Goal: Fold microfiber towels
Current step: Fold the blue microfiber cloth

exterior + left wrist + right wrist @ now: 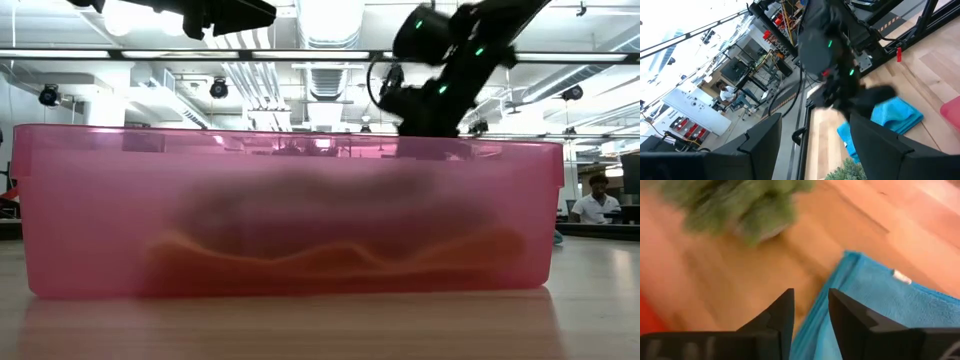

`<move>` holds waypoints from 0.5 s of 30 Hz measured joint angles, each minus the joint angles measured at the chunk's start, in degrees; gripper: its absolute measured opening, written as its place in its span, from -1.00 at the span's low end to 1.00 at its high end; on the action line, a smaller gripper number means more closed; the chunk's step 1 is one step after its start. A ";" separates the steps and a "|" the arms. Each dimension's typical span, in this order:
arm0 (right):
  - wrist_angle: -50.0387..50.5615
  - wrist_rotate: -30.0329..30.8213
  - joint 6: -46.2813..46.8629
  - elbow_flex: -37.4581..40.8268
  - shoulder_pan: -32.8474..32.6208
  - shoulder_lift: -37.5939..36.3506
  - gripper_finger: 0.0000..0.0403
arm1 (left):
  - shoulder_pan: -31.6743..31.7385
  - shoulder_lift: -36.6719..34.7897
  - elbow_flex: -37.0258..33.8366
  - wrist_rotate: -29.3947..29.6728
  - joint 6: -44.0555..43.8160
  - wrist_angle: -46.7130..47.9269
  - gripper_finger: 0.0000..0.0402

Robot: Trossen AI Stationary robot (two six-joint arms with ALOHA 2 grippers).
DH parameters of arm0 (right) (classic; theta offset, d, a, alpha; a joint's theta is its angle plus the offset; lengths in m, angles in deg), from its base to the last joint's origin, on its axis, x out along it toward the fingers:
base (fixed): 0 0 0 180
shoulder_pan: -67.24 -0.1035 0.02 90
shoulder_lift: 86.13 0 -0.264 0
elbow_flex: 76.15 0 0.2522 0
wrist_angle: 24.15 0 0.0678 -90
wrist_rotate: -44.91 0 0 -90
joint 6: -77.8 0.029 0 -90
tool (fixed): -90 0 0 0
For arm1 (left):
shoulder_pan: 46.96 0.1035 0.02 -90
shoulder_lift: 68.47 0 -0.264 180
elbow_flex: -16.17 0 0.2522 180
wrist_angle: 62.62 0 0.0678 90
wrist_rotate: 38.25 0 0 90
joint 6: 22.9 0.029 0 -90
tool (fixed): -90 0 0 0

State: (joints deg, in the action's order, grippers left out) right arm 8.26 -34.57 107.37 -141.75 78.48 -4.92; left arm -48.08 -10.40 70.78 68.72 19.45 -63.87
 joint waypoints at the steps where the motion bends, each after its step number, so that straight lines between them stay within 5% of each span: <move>1: -0.06 0.00 1.62 -0.61 1.35 1.23 -0.43 | 0.01 0.01 0.01 -0.01 0.00 -0.04 0.09; 15: 0.31 0.06 3.49 -4.78 7.28 12.20 -0.55 | 0.01 -0.01 -0.01 -0.01 0.00 0.00 0.09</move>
State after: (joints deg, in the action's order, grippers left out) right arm 8.58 -34.50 110.86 -146.53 85.77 7.28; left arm -48.07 -10.40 70.77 68.71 19.45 -63.87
